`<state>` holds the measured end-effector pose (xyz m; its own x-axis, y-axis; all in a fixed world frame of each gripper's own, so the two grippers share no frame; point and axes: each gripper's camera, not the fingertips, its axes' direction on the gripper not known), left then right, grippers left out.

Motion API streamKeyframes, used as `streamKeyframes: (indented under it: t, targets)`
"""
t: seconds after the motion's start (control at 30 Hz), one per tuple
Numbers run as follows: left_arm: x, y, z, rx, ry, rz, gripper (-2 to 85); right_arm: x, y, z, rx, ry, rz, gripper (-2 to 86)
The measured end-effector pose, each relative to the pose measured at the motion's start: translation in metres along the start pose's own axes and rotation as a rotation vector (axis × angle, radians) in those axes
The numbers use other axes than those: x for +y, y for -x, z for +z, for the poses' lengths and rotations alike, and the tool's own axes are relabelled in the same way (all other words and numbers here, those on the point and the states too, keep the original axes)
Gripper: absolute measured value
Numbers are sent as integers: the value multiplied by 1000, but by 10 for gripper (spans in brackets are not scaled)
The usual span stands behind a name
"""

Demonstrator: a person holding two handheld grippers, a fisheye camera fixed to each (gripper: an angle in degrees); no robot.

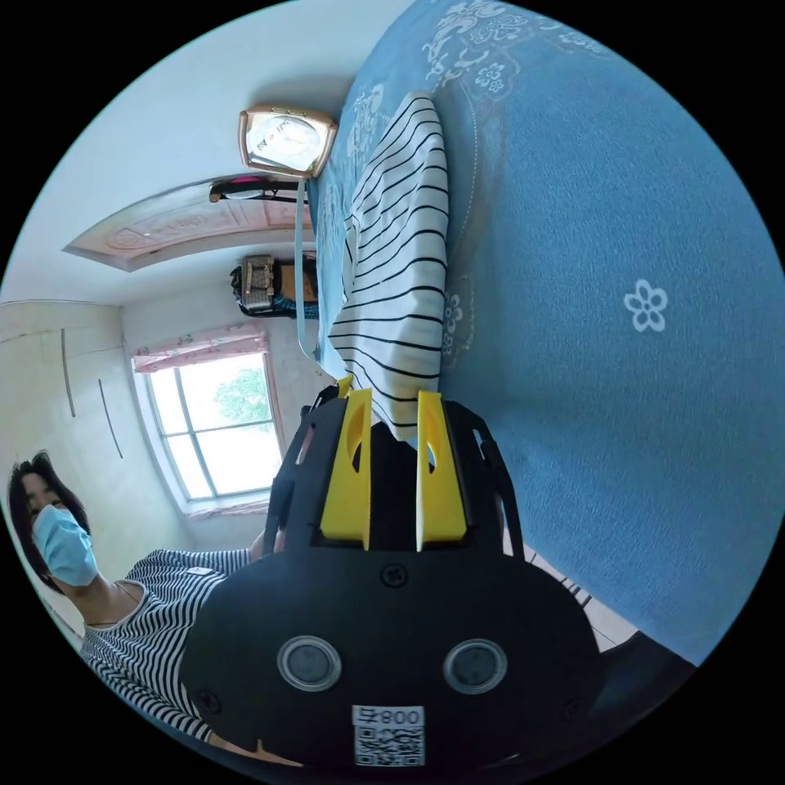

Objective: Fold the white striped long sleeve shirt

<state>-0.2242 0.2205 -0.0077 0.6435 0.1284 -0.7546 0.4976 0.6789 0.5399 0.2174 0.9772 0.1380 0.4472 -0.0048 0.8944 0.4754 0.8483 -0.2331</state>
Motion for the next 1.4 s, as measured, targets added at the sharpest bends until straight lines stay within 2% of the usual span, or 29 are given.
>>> streamKeyframes:
  t: [0.13,0.5,0.7,1.0,1.17,1.4]
  targets:
    - [0,-8,-10,-47,-20,34,18,-3,0,7,5,15,2,87]
    - [2,-4,-25,-22,-51,2,17,1,-4,11,7,12,-7,98]
    - [-2,-2,-30,-12,-37,3,22,-7,-10,19,-6,21,6,70]
    - [13,1,-50,119,-31,40,71,-10,15,-14,-127,-14,-59,29]
    - [15,10,-23,177,79,4,109,-22,26,-21,-158,-13,-95,23]
    - [1,23,9,292,83,-76,121,-33,26,-34,-178,-22,-114,21]
